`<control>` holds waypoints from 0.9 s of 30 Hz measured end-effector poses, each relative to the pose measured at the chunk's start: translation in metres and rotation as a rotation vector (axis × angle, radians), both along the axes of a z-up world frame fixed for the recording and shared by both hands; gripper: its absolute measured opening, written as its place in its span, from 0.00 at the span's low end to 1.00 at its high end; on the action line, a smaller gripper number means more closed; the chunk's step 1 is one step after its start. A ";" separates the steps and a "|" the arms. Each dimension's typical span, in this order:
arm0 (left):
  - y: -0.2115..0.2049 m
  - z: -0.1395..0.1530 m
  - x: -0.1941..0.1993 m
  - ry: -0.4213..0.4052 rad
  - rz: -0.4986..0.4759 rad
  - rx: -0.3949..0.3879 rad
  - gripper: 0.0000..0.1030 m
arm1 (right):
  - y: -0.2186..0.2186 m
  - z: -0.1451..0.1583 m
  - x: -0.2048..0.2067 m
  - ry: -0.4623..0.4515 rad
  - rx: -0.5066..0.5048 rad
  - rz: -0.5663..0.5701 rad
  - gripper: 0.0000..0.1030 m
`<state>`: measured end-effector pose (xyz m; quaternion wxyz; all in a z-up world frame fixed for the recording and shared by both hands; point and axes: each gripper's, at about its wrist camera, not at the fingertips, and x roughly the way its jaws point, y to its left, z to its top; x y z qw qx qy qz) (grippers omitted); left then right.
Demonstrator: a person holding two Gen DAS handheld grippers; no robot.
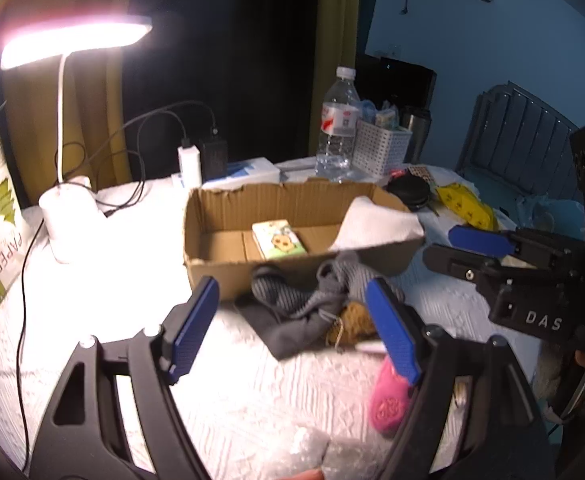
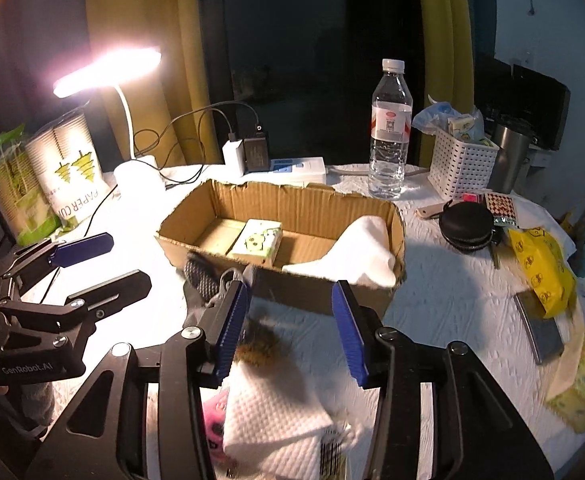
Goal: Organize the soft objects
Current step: 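Move the right gripper to the second paper towel and grasp it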
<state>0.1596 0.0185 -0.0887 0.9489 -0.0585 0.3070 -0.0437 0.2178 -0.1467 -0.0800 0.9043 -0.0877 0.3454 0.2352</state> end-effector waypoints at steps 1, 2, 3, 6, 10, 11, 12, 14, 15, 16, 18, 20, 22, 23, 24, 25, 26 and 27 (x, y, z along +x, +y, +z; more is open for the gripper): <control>-0.001 -0.002 -0.002 0.005 -0.002 -0.003 0.75 | 0.000 -0.001 -0.003 0.001 -0.002 0.000 0.46; -0.001 -0.005 -0.004 0.009 -0.004 -0.006 0.75 | -0.001 -0.003 -0.006 0.004 -0.005 -0.001 0.46; -0.003 -0.008 -0.006 0.015 -0.005 -0.008 0.75 | -0.002 -0.005 -0.008 0.007 -0.009 -0.002 0.46; -0.006 -0.016 -0.012 0.029 -0.010 -0.007 0.75 | -0.005 -0.010 -0.016 0.011 -0.019 -0.003 0.46; -0.008 -0.024 -0.018 0.045 -0.015 -0.004 0.75 | -0.010 -0.016 -0.023 0.019 -0.025 -0.011 0.46; -0.009 -0.026 -0.019 0.050 -0.016 -0.003 0.75 | -0.012 -0.017 -0.024 0.021 -0.026 -0.013 0.46; -0.009 -0.029 -0.020 0.055 -0.017 -0.002 0.75 | -0.014 -0.018 -0.025 0.023 -0.026 -0.016 0.46; -0.009 -0.034 -0.022 0.066 -0.020 -0.004 0.75 | -0.017 -0.021 -0.028 0.029 -0.030 -0.021 0.46; -0.010 -0.036 -0.023 0.071 -0.021 -0.004 0.75 | -0.018 -0.023 -0.029 0.032 -0.034 -0.023 0.46; -0.010 -0.038 -0.024 0.076 -0.021 -0.003 0.75 | -0.019 -0.024 -0.030 0.034 -0.036 -0.024 0.46; -0.011 -0.043 -0.026 0.087 -0.025 -0.004 0.75 | -0.021 -0.028 -0.032 0.041 -0.044 -0.027 0.46; -0.011 -0.047 -0.027 0.099 -0.028 -0.004 0.75 | -0.023 -0.031 -0.034 0.049 -0.050 -0.029 0.46; -0.012 -0.051 -0.028 0.113 -0.032 -0.005 0.75 | -0.025 -0.035 -0.036 0.056 -0.054 -0.029 0.46; -0.012 -0.054 -0.028 0.121 -0.033 -0.004 0.75 | -0.026 -0.037 -0.037 0.063 -0.057 -0.031 0.46; -0.012 -0.056 -0.029 0.128 -0.033 -0.008 0.75 | -0.027 -0.039 -0.038 0.067 -0.058 -0.031 0.46; -0.012 -0.058 -0.029 0.135 -0.035 -0.012 0.75 | -0.028 -0.042 -0.039 0.074 -0.059 -0.031 0.46; -0.012 -0.060 -0.029 0.141 -0.037 -0.016 0.75 | -0.029 -0.044 -0.039 0.078 -0.060 -0.031 0.46; -0.013 -0.062 -0.029 0.148 -0.041 -0.017 0.75 | -0.030 -0.046 -0.040 0.084 -0.062 -0.032 0.46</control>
